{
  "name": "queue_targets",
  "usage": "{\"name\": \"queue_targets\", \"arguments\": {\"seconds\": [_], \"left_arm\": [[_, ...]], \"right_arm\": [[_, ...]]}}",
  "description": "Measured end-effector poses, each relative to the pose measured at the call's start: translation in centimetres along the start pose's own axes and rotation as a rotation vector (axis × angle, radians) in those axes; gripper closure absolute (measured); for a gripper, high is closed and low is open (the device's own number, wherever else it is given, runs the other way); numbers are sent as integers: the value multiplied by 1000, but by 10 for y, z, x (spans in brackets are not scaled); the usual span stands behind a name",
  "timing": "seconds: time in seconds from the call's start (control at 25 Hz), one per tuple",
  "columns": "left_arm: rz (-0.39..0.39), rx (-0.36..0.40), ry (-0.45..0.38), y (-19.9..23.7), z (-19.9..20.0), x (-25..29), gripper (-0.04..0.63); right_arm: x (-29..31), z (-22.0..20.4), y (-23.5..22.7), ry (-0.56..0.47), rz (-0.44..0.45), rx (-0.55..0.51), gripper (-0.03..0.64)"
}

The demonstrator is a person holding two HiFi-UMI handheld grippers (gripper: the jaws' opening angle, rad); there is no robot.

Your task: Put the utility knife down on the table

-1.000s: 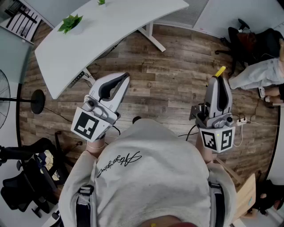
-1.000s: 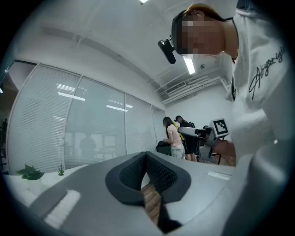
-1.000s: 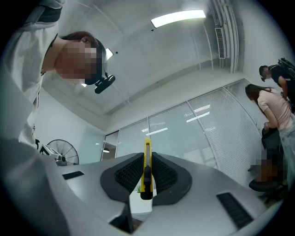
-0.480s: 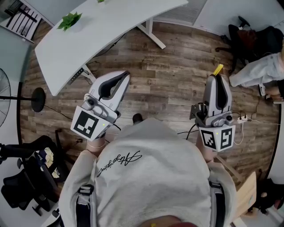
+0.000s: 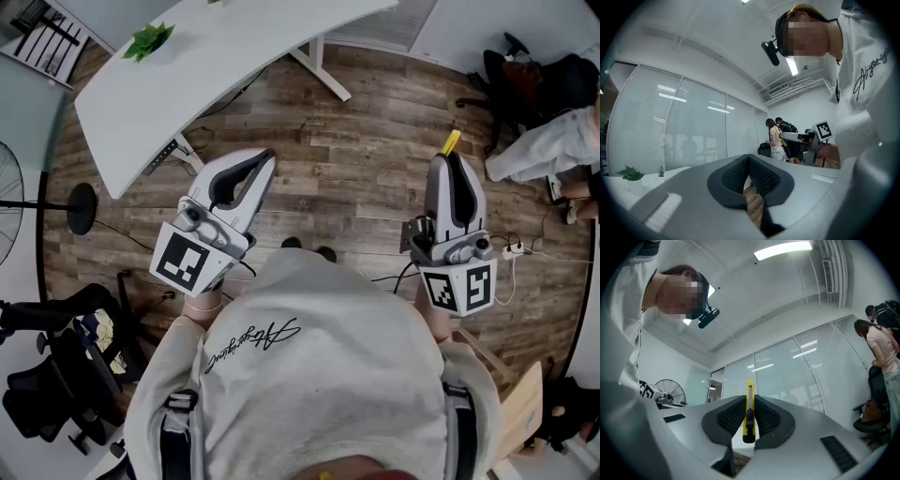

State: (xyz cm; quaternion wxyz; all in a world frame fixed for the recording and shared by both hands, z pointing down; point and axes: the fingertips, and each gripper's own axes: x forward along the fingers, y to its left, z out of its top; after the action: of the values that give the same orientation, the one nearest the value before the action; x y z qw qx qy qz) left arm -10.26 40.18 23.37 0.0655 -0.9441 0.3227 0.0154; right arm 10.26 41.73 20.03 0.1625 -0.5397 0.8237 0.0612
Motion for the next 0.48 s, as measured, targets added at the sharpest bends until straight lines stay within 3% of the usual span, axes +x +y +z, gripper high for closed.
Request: {"name": "queue_targets", "arguments": {"seconds": [0.48], "left_arm": [[-7, 3, 1, 10, -1, -8, 606]], "right_arm": [[9, 0, 11, -6, 6, -15, 563]]}}
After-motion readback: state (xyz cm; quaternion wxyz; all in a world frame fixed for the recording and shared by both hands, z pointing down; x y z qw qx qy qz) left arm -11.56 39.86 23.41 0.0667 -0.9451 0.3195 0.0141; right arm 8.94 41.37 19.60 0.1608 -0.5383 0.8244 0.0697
